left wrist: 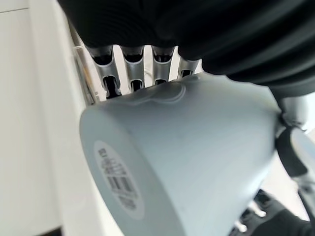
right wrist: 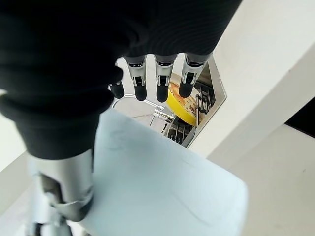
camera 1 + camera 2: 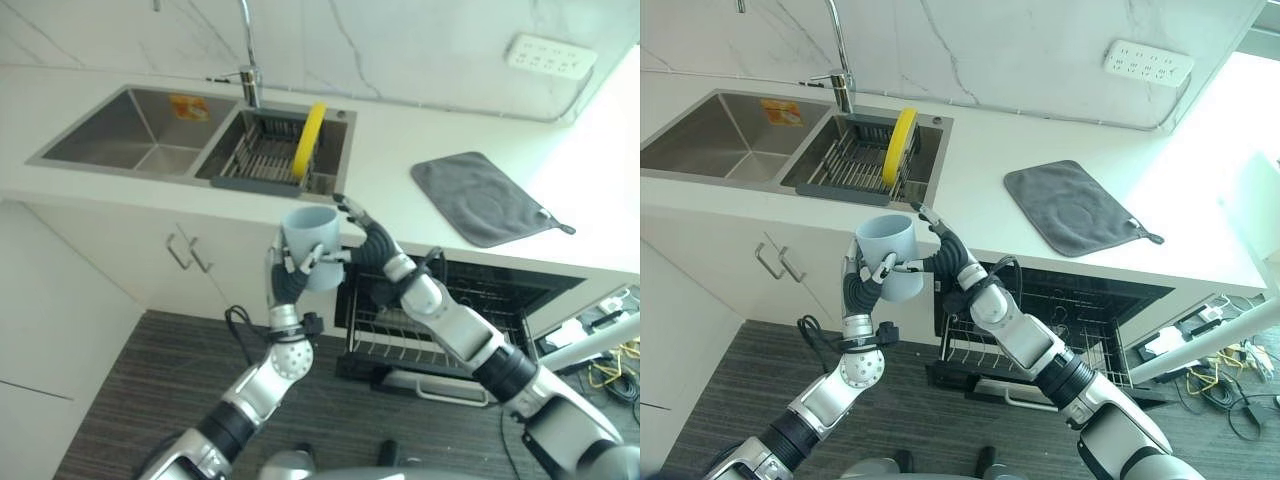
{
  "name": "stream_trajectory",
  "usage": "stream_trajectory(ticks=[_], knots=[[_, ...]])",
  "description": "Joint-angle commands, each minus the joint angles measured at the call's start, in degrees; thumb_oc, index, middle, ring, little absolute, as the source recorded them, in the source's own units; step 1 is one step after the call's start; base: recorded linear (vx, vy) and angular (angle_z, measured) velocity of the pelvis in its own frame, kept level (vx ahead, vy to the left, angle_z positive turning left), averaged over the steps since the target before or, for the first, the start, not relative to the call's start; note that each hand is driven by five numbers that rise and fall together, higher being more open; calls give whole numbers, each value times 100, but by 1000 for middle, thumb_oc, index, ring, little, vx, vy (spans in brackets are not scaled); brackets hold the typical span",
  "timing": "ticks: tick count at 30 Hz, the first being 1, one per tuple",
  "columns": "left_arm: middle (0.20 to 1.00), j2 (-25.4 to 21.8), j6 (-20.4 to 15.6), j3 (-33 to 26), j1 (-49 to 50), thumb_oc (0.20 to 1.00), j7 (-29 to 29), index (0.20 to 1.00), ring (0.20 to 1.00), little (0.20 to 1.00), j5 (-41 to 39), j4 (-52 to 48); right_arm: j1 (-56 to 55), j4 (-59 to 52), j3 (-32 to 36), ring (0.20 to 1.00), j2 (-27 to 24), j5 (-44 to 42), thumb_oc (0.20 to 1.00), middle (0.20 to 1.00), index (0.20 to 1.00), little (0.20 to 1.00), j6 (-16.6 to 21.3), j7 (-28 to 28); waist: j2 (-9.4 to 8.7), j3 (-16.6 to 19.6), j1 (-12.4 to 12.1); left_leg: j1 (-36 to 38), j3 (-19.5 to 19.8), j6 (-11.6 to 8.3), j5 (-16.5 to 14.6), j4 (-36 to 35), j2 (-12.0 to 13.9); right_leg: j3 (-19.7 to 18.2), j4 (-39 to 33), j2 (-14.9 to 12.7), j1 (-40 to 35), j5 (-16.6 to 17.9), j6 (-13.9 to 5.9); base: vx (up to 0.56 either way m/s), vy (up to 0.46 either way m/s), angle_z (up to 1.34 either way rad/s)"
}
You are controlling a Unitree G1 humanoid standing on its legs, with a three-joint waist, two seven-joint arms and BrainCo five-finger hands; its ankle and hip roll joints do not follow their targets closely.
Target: Place the dishes in the dishwasher.
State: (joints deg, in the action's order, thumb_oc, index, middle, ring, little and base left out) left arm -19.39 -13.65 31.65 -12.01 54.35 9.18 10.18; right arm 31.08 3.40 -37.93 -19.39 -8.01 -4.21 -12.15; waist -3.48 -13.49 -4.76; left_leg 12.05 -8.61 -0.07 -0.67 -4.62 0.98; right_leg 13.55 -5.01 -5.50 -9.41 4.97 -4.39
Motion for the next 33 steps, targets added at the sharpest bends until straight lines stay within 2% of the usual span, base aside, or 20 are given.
stream_trajectory(ticks=[1,10,22,27,33], knots=[[200,52,-399,232,-632,200,292,200,200,200,569,-40,553,-164,-176,1000,270,-142,1000,1000,1000,1000,262,-10,-103,213,-104,-185,199,-17,-742,483,190,-292,551,-478,-41,-725,-460,0,0,0],[200,78,-337,64,-831,200,356,200,200,200,522,20,495,-75,-296,1000,381,-74,1000,1000,1000,1000,281,28,-82,255,-98,-164,253,-21,-732,458,173,-325,536,-467,-61,-732,-449,3,0,0],[200,108,-304,120,-829,200,279,200,200,200,438,9,459,-117,-344,1000,362,30,1000,1000,1000,1000,321,-21,-86,240,-86,-171,248,-1,-753,481,165,-336,571,-485,-39,-737,-463,0,0,0],[200,127,-216,176,-761,200,219,200,200,200,306,15,486,-117,-307,1000,380,147,1000,1000,1000,1000,392,-333,-93,216,-98,-188,251,4,-766,501,169,-342,582,-479,-24,-735,-469,0,0,0],[200,122,-375,315,-560,200,248,200,200,200,293,-115,492,-63,-200,1000,437,41,1000,1000,1000,1000,412,-620,-90,146,-151,-219,296,9,-782,551,166,-323,615,-484,-17,-747,-466,0,0,0]])
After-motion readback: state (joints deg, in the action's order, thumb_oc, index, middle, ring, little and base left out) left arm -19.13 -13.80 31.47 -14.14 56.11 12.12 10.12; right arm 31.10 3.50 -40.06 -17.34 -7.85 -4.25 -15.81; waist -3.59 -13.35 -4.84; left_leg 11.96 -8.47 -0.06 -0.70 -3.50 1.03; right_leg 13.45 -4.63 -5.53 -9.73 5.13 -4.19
